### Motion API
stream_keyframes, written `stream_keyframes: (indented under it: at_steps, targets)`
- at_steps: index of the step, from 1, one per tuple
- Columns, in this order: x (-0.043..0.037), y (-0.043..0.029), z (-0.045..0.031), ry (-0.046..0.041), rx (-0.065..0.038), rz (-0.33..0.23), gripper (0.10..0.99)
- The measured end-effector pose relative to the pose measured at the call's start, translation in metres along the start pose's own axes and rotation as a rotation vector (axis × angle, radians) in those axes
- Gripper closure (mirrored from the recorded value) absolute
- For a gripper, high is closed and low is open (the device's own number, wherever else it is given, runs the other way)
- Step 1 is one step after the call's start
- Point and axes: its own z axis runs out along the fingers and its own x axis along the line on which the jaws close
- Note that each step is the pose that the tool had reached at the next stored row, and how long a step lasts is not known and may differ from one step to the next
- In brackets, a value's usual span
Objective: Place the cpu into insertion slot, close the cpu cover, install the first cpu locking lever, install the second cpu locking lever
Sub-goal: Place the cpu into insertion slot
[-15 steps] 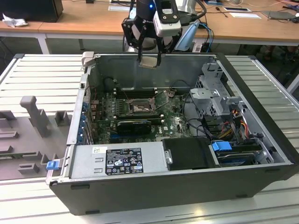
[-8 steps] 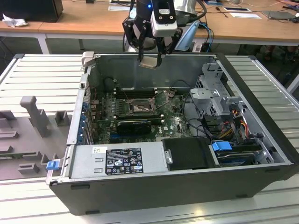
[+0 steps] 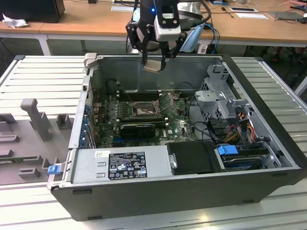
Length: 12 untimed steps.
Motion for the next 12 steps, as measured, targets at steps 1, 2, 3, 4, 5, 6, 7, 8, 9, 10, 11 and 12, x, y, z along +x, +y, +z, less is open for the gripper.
stream_keyframes:
  at_steps: [1,2,3,4,5,6,7,8,9,10,11,12]
  targets:
    - [0.0,0.0,0.0,-0.0003,0.0,0.003,0.557]
    - [0.0,0.0,0.0001,-0.0006,0.0,0.006,0.557]
    - [0.0,0.0,0.0001,-0.0009,0.0,0.01,0.557]
    - [0.0,0.0,0.0001,-0.0012,0.0,0.013,0.557]
    - [0.0,0.0,0.0002,-0.0016,0.0,0.018,0.557]
    - [0.0,0.0,0.0002,-0.0022,0.0,0.024,0.557]
    - [0.0,0.0,0.0002,-0.0028,-0.001,0.03,0.557]
    - [0.0,0.0,0.0002,-0.0035,-0.001,0.039,0.557]
    - [0.0,0.0,0.0003,-0.0046,-0.001,0.051,0.557]
    - [0.0,0.0,0.0003,-0.0055,-0.001,0.06,0.557]
    - [0.0,0.0,0.0003,-0.0069,-0.002,0.076,0.557]
    - [0.0,0.0,0.0003,-0.0086,-0.002,0.095,0.557]
